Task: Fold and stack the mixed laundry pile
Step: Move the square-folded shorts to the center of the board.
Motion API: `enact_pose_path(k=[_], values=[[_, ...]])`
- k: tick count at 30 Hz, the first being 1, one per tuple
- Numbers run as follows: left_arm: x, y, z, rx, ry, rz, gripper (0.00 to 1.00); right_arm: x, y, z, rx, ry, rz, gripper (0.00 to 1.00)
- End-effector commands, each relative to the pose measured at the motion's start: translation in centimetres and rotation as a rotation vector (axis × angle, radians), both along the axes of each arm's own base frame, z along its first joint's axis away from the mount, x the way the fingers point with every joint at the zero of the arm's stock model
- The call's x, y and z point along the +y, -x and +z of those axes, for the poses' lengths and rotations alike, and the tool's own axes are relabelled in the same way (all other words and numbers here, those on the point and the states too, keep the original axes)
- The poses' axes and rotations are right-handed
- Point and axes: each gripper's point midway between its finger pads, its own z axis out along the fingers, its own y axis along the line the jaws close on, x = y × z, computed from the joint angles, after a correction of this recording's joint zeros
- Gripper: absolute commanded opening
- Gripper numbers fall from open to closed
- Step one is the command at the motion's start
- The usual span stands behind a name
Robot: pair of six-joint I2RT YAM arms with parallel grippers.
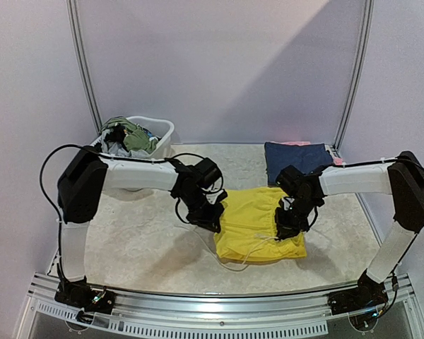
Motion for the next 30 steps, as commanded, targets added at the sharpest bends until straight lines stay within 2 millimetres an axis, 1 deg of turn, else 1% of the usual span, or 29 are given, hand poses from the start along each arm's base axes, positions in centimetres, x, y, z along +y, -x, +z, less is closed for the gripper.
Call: enact_pose_path(k=[1, 3, 5, 7, 9, 10, 11, 12, 13, 14, 15, 16, 17, 19, 20, 22, 23, 24, 26, 27, 30], values=[[8.0, -1.4, 1.9, -0.069, -0.116, 0.014, 0.00, 4.8, 2.5, 1.2, 0.019, -0.025, 0.054, 0.07], [10.6, -1.1, 2.4, -0.081, -0.158, -0.006, 0.00, 7.0, 2.6, 2.5, -0.004, -0.063, 0.062, 0.07], [12.2, -0.6, 2.9, -0.087, -0.199, -0.023, 0.00, 8.6, 2.3, 3.4, -0.017, -0.107, 0.060, 0.08], [12.7, -0.2, 3.4, -0.093, -0.211, -0.036, 0.05, 9.6, 1.7, 4.3, -0.034, -0.147, 0.047, 0.14], [12.8, 0.2, 3.7, -0.094, -0.203, -0.029, 0.15, 10.2, 1.0, 5.7, -0.067, -0.177, 0.044, 0.24], [12.8, 0.3, 3.9, -0.097, -0.198, -0.024, 0.25, 10.3, 0.7, 6.2, -0.081, -0.188, 0.048, 0.30], [13.0, 0.4, 4.0, -0.103, -0.203, -0.017, 0.36, 10.5, 0.5, 6.7, -0.094, -0.204, 0.050, 0.38], [13.2, 0.4, 4.1, -0.109, -0.213, -0.010, 0.52, 10.4, 0.3, 7.2, -0.108, -0.218, 0.048, 0.43], [13.4, 0.4, 4.3, -0.119, -0.223, -0.002, 0.73, 10.2, 0.1, 7.3, -0.114, -0.222, 0.036, 0.46], [13.7, 0.3, 4.6, -0.130, -0.235, 0.002, 0.88, 9.8, 0.1, 7.4, -0.120, -0.226, 0.025, 0.49], [14.0, 0.2, 5.1, -0.143, -0.248, 0.008, 0.95, 9.3, 0.1, 7.2, -0.121, -0.224, 0.007, 0.53], [14.4, -0.3, 5.7, -0.171, -0.271, 0.020, 0.99, 8.7, 0.1, 7.5, -0.136, -0.234, -0.014, 0.57], [14.8, -0.6, 6.4, -0.192, -0.287, 0.026, 0.99, 7.9, 0.1, 7.2, -0.137, -0.231, -0.043, 0.60], [15.0, -1.0, 8.2, -0.242, -0.312, 0.022, 1.00, 6.2, 0.1, 7.6, -0.170, -0.234, -0.093, 0.65], [15.1, -1.4, 9.0, -0.279, -0.342, 0.018, 1.00, 5.3, 0.1, 7.4, -0.180, -0.223, -0.121, 0.68], [14.3, -1.3, 10.7, -0.344, -0.379, -0.029, 1.00, 3.7, 0.5, 7.3, -0.203, -0.222, -0.156, 0.78], [13.3, -0.9, 11.6, -0.389, -0.394, -0.075, 0.99, 3.0, 0.6, 7.8, -0.226, -0.231, -0.175, 0.82], [12.2, -0.5, 12.4, -0.442, -0.405, -0.122, 0.99, 2.3, 0.7, 7.8, -0.235, -0.222, -0.192, 0.86], [9.7, 0.8, 13.4, -0.521, -0.406, -0.218, 0.99, 0.8, 1.0, 8.2, -0.254, -0.217, -0.225, 0.92], [8.5, 1.4, 13.7, -0.544, -0.400, -0.255, 0.97, -0.1, 1.3, 8.0, -0.246, -0.202, -0.242, 0.95], [5.2, 3.7, 13.5, -0.582, -0.378, -0.365, 0.94, -1.9, 1.9, 8.1, -0.234, -0.211, -0.284, 0.98]])
